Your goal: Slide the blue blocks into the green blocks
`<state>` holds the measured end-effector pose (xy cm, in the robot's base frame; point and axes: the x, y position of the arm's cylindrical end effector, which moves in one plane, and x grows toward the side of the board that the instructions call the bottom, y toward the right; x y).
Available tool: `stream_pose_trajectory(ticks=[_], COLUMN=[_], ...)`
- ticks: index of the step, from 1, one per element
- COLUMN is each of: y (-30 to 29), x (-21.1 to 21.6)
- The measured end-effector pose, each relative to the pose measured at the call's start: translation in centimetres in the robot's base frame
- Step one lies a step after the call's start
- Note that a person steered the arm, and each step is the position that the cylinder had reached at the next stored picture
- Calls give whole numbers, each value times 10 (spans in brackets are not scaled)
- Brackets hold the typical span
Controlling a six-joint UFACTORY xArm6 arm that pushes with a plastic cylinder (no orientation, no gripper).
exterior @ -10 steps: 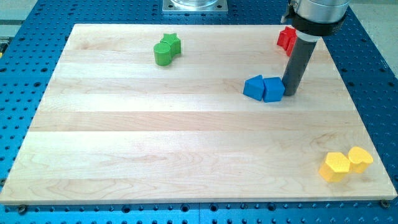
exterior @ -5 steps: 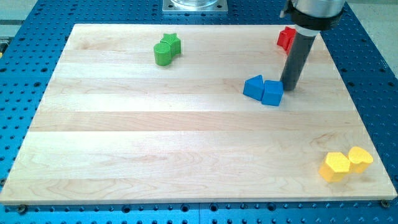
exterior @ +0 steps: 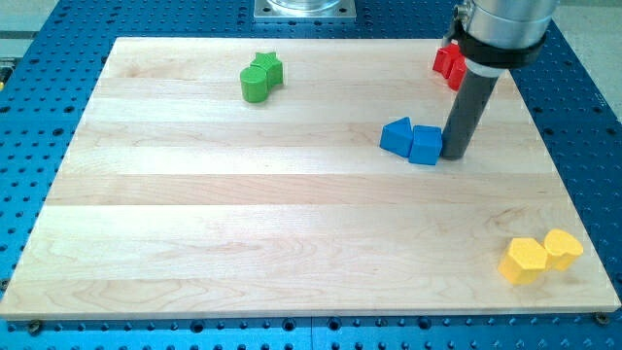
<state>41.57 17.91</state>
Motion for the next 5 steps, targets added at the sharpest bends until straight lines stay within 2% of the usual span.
stream_pose_trajectory(ticks=[2, 4, 5], y=[-35, -30, -59], x=[-7, -1, -1])
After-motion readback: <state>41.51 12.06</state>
